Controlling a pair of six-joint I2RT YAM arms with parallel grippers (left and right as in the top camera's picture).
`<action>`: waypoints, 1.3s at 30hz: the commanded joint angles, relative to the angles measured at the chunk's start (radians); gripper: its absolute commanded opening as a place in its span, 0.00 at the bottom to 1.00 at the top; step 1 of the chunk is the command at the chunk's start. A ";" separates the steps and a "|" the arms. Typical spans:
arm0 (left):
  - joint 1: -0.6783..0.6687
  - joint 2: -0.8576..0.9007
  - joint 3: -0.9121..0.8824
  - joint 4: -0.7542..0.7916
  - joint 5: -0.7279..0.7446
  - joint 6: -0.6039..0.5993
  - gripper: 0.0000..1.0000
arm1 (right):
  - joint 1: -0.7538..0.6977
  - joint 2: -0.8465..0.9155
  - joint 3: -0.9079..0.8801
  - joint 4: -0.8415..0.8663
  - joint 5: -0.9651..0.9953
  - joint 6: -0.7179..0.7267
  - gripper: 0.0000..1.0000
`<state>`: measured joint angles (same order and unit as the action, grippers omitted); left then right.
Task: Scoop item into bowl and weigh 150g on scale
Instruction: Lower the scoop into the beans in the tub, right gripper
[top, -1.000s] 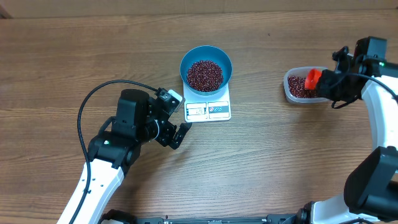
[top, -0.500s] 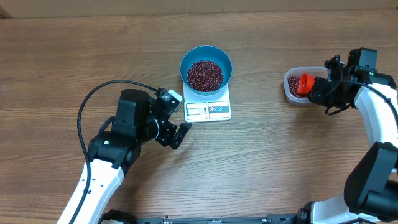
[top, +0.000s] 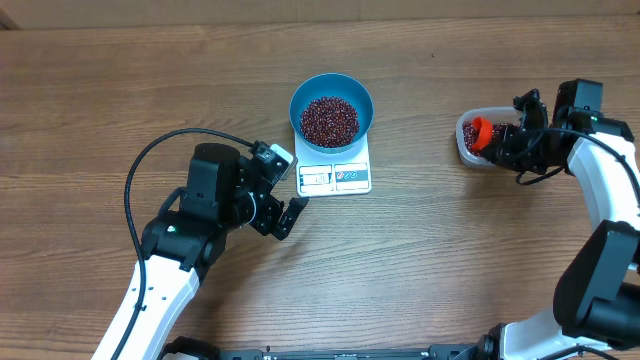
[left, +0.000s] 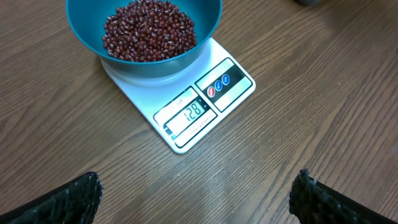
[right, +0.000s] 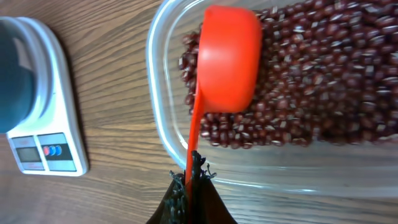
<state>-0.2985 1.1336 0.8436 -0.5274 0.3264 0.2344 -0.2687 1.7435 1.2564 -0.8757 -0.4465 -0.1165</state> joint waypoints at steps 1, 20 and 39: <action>0.005 0.005 -0.004 0.001 0.007 -0.014 0.99 | -0.003 0.018 -0.007 0.000 -0.085 -0.012 0.04; 0.005 0.005 -0.004 0.001 0.007 -0.014 1.00 | -0.190 0.018 -0.007 -0.021 -0.310 0.023 0.04; 0.005 0.005 -0.004 0.001 0.007 -0.014 1.00 | -0.317 0.015 -0.003 -0.057 -0.517 -0.016 0.04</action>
<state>-0.2985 1.1336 0.8436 -0.5274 0.3264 0.2344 -0.5858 1.7554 1.2552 -0.9295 -0.8837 -0.1055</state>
